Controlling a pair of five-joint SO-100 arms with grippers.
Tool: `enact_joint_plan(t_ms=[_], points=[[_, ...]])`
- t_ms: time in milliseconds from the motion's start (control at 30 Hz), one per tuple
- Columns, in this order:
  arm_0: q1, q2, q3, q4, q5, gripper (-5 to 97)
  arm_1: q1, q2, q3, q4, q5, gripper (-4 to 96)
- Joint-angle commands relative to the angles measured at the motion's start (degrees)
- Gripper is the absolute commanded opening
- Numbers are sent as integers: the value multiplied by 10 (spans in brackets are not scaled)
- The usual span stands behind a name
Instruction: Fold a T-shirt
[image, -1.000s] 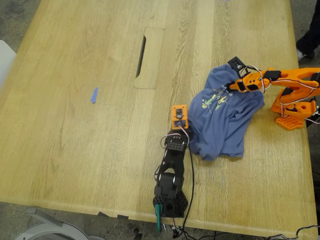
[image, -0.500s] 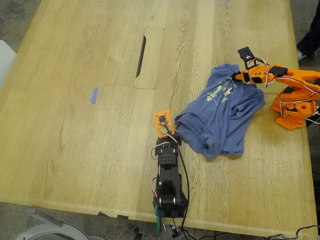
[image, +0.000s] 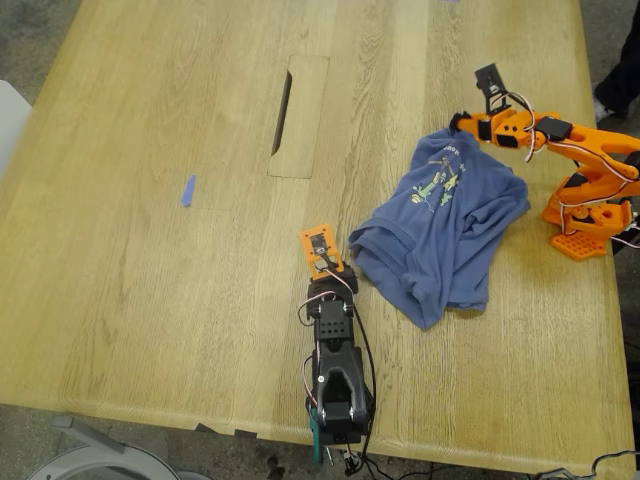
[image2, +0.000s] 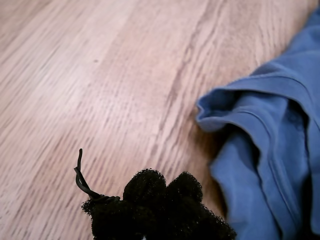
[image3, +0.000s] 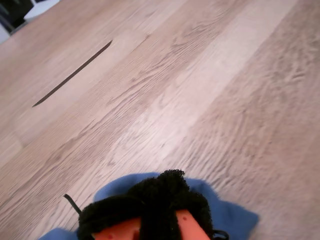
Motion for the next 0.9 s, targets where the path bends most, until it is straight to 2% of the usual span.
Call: enact_joint_plan(t_ms=[0, 67, 200, 400, 567, 767, 867], points=[[-43, 56, 9, 1, 4, 0, 70, 39, 11, -19, -20, 1], [-90, 102, 34, 13, 5, 0, 136, 74, 62, -23, -35, 1], [-172, 227, 87, 83, 3, 0, 222, 149, 161, -6, -37, 1], [-300, 437, 120, 297, -1, 0, 326, 232, 253, 54, -47, 1], [-426, 448, 115, 301, -8, 0, 432, 348, 337, 168, -46, 1], [-562, 448, 119, 304, 4, 0, 526, 608, 454, 376, -54, 1], [-634, 448, 119, 310, 10, -1, 561, 606, 457, 394, -57, 1]])
